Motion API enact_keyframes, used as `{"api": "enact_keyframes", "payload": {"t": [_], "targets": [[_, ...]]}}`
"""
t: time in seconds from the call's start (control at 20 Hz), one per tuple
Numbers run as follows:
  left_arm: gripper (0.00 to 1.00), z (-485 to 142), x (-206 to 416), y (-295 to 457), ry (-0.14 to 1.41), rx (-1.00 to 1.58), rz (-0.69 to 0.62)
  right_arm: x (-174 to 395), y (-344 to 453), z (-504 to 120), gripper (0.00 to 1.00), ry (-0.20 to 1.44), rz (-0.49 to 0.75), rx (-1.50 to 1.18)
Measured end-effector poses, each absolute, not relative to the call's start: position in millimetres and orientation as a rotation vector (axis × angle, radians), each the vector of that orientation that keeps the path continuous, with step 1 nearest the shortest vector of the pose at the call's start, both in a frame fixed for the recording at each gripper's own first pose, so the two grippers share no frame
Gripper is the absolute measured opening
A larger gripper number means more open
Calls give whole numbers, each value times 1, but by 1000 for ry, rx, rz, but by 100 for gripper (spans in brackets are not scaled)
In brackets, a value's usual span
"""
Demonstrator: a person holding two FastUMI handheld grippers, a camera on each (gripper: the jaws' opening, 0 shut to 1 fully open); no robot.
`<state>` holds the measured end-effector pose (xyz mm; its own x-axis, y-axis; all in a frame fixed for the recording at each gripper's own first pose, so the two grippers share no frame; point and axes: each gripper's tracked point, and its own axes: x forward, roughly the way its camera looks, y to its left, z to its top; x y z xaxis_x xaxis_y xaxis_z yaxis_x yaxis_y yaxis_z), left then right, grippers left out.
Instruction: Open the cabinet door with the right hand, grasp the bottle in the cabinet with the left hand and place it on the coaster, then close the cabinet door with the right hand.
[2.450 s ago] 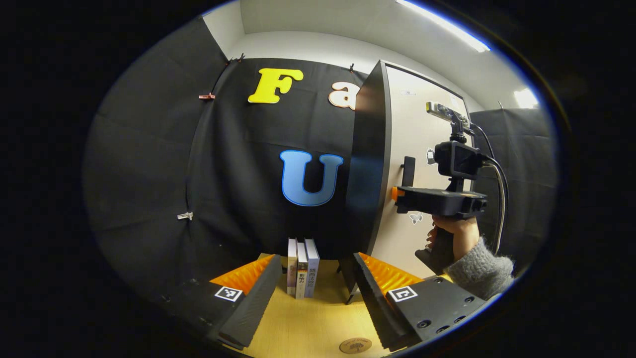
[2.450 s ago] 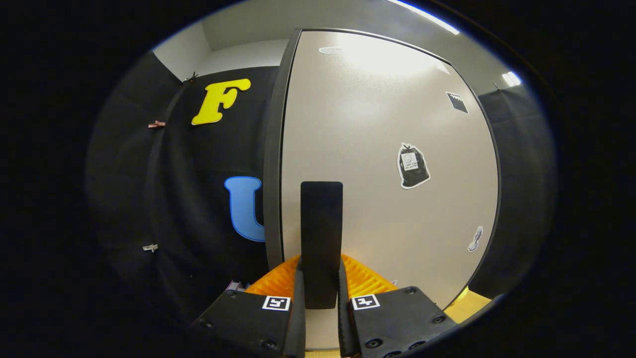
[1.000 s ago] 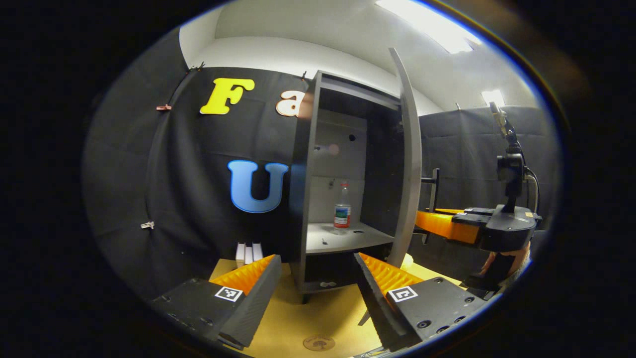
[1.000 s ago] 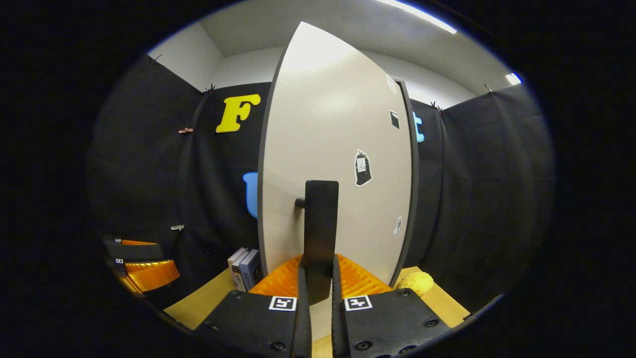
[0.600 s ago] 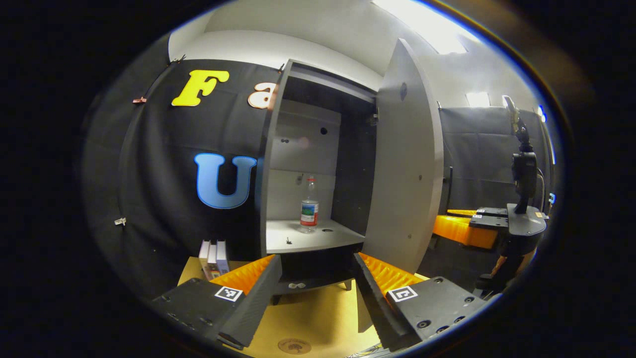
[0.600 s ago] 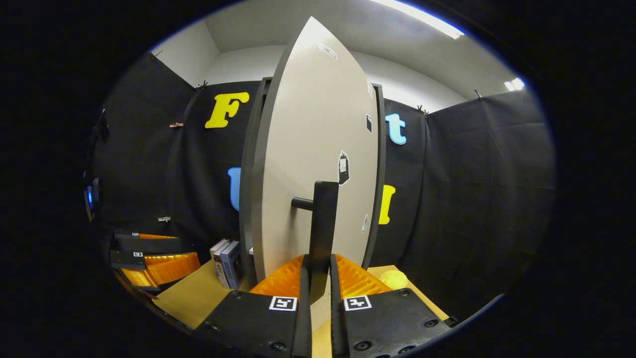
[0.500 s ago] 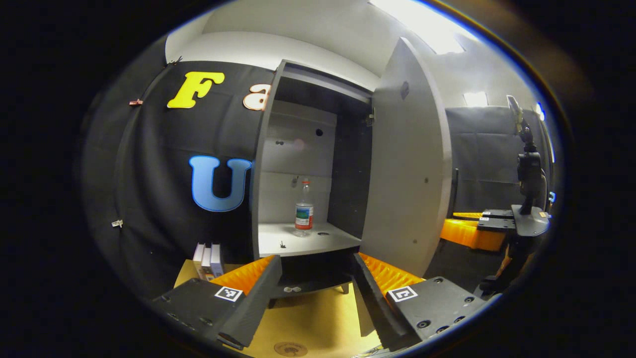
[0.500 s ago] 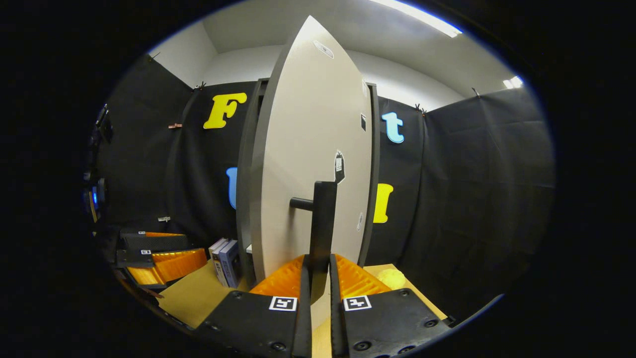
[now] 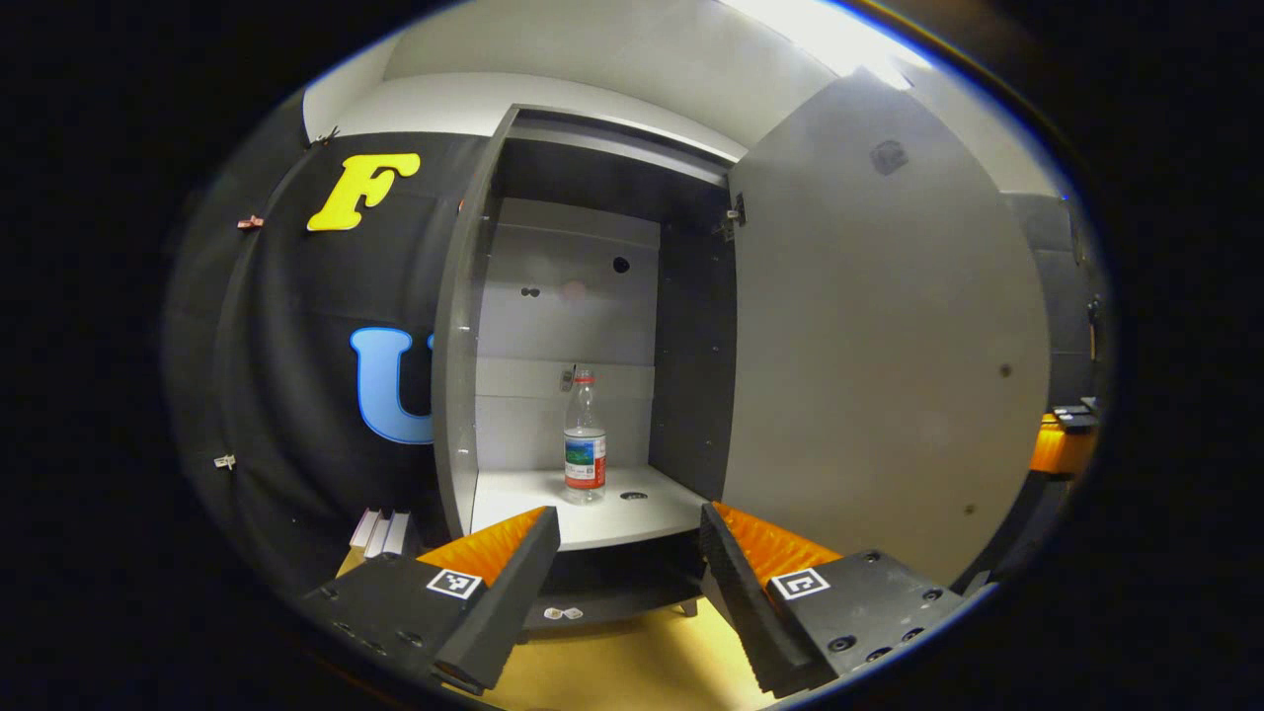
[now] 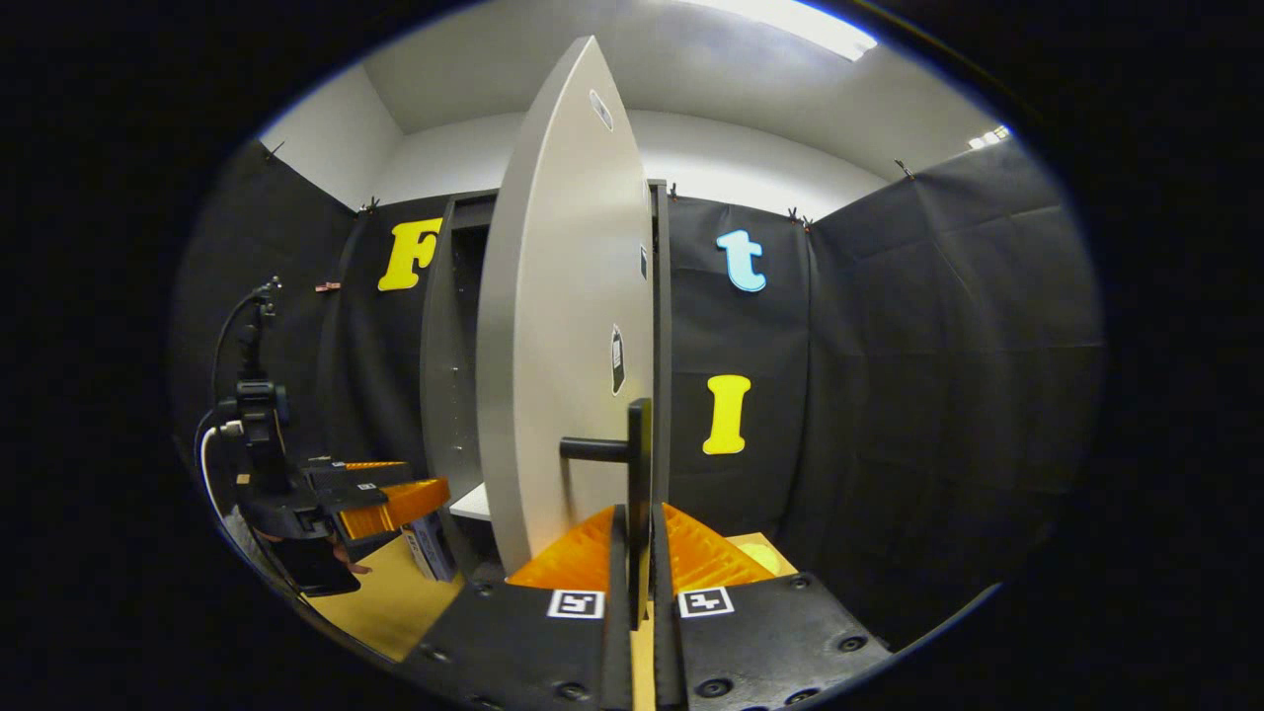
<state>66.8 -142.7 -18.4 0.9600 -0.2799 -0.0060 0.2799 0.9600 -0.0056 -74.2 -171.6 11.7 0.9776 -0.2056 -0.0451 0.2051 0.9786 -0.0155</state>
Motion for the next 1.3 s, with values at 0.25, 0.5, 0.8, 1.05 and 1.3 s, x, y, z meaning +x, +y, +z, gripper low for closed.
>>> {"api": "enact_keyframes", "payload": {"t": [0.25, 0.5, 0.8, 1.05, 1.3], "targets": [[91, -18, 116, -160, -8, 32, -233, -81, -215, 10, 8, 73, -163, 62], [87, -20, 174, -161, -4, 44, -171, -85, -232, 9, 9, 101, -69, 107], [87, -28, 241, -161, -3, 88, -115, -120, -230, 5, 18, 147, -48, 105], [90, -42, 293, -162, 19, 78, -69, -154, -277, 15, 16, 126, -254, 117], [90, -48, 335, -157, 33, 75, -44, -171, -354, 25, 10, 51, -529, 109]]}}
